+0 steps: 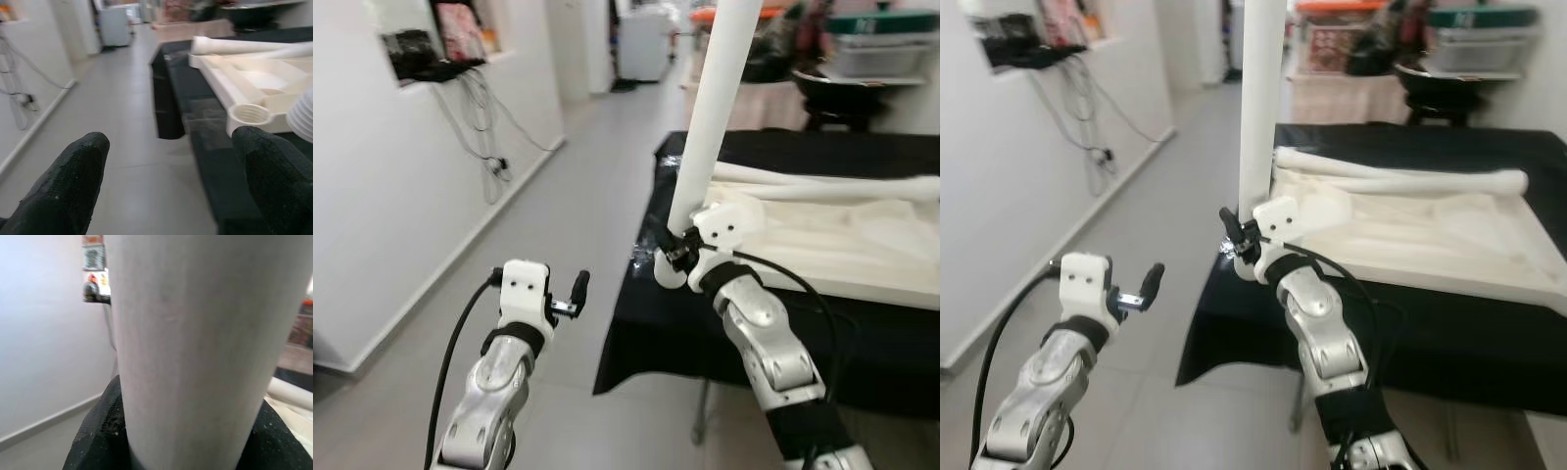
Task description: Building children table
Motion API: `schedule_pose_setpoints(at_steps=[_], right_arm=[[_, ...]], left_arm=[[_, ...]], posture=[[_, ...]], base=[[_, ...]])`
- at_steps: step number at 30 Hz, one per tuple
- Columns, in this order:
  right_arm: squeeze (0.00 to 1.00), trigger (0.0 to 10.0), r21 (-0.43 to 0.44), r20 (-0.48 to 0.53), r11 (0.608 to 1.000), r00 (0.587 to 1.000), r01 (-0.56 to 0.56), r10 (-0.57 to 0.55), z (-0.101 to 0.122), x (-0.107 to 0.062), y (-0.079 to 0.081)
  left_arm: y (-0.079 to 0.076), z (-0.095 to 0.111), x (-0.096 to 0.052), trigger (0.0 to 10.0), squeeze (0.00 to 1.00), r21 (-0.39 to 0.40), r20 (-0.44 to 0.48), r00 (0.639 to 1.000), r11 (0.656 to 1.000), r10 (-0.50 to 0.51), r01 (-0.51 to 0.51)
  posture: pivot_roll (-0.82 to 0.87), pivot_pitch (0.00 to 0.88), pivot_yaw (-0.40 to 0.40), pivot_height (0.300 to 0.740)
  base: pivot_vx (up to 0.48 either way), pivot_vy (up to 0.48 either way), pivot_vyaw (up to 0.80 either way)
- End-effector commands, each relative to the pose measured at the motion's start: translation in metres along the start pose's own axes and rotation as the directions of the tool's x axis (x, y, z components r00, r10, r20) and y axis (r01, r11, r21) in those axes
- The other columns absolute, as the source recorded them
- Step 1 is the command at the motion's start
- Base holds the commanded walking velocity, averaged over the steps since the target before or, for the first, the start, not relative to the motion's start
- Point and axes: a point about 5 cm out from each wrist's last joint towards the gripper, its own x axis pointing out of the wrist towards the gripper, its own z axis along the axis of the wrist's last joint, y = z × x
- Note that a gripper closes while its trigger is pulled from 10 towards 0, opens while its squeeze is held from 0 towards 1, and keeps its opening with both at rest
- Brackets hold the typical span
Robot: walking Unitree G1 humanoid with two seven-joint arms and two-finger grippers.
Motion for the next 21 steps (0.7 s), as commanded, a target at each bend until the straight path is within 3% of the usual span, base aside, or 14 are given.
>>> schedule_pose_setpoints(at_steps=[1,6,9,12,21], right_arm=[[0.00,10.0,0.008,-0.004,1.000,1.000,0.001,-0.001,0.0005,0.0017,0.0004],[0.00,10.0,0.011,-0.006,1.000,1.000,0.007,-0.007,0.0003,0.0030,0.0008],[0.00,10.0,0.018,-0.007,1.000,1.000,0.008,-0.008,0.0001,0.0036,0.0013],[0.00,10.0,0.022,-0.012,1.000,1.000,-0.003,0.003,0.0000,0.0043,0.0027],[0.00,10.0,0.042,0.004,0.999,1.000,-0.021,0.021,0.0025,0.0056,0.0068]], left_arm=[[0.0006,0.0012,-0.0021,10.0,0.00,-0.006,-0.001,1.000,1.000,-0.015,0.015],[-0.0041,0.0006,-0.0045,10.0,0.00,-0.010,-0.006,0.997,0.997,-0.073,0.073],[-0.0043,0.0013,-0.0045,10.0,0.00,-0.010,-0.004,0.997,0.997,-0.080,0.080],[-0.0045,0.0024,-0.0043,10.0,0.00,-0.007,0.000,0.996,0.996,-0.085,0.085],[-0.0052,0.0046,-0.0034,10.0,0.00,-0.001,0.008,0.995,0.995,-0.103,0.103]], posture=[[-0.04,0.002,0.037,0.740],[-0.04,0.002,0.037,0.740],[-0.04,0.002,0.037,0.740],[-0.04,0.000,0.037,0.740],[-0.03,0.000,0.039,0.740]], base=[[0.000,0.000,0.00],[0.051,0.000,0.00],[0.295,0.000,0.00],[0.349,0.000,-0.80],[0.375,0.000,0.00]])
